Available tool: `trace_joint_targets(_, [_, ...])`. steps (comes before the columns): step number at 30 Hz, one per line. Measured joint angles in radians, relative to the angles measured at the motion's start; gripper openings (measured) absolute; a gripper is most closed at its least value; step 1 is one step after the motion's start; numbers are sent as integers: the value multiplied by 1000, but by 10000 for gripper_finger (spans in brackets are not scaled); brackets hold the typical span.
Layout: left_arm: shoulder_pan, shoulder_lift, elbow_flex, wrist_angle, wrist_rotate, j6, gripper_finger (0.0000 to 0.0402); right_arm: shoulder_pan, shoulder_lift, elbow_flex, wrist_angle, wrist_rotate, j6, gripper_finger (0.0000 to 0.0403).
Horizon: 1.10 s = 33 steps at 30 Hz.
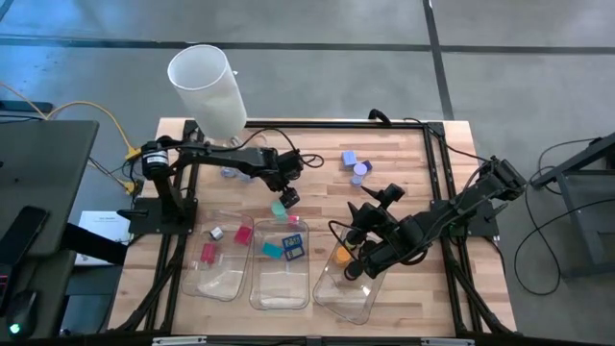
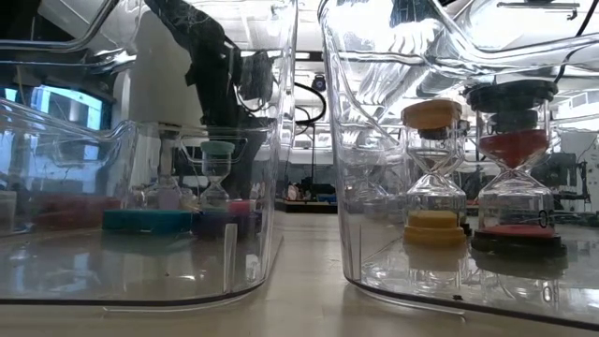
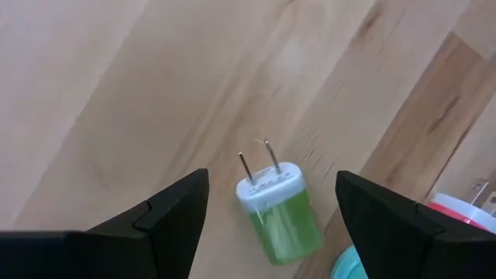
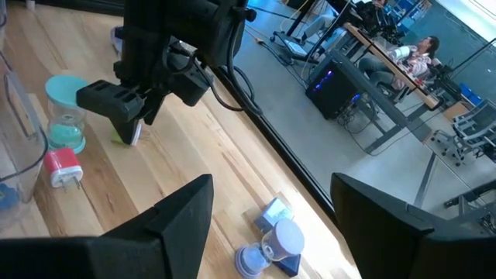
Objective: Pick & Place Office items
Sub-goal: Put the green adapter into the left bin
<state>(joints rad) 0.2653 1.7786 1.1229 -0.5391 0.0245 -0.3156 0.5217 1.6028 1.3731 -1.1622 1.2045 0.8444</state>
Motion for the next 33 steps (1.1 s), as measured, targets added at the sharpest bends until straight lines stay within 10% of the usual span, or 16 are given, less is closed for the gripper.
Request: trace_joint_targets(33, [0,16,-5,-30,-15,9,245,0,0,0,11,-16,0,251])
